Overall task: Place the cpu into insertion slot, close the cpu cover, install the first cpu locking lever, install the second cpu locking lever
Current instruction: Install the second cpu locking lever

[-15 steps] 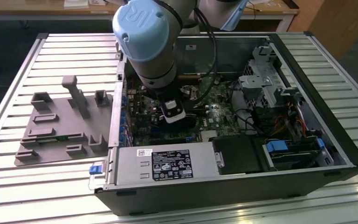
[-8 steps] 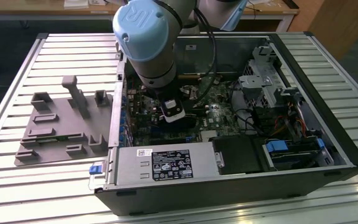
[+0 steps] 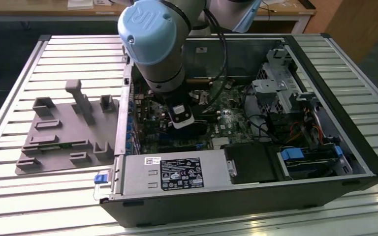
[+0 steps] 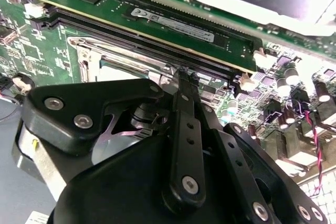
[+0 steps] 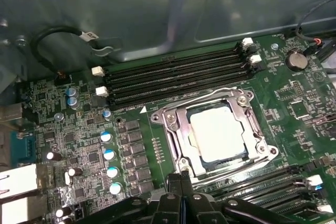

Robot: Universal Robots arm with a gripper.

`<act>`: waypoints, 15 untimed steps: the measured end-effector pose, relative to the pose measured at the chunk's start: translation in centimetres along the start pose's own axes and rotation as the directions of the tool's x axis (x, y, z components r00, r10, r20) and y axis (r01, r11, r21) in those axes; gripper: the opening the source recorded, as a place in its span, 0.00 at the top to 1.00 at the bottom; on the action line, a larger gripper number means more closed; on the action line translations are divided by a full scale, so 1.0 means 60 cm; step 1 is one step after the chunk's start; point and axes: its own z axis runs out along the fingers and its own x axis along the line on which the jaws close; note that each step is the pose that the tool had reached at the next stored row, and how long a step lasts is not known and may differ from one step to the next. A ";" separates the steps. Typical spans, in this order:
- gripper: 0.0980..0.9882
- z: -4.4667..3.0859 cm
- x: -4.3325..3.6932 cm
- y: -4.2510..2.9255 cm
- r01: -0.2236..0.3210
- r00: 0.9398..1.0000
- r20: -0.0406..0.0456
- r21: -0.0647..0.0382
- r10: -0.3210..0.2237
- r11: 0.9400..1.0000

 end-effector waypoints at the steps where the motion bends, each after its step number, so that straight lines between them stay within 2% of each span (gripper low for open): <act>1: 1.00 0.001 0.001 0.000 0.000 1.000 0.000 0.000 0.000 1.000; 15: 1.00 0.007 0.005 0.001 0.000 1.000 0.000 0.000 0.000 1.000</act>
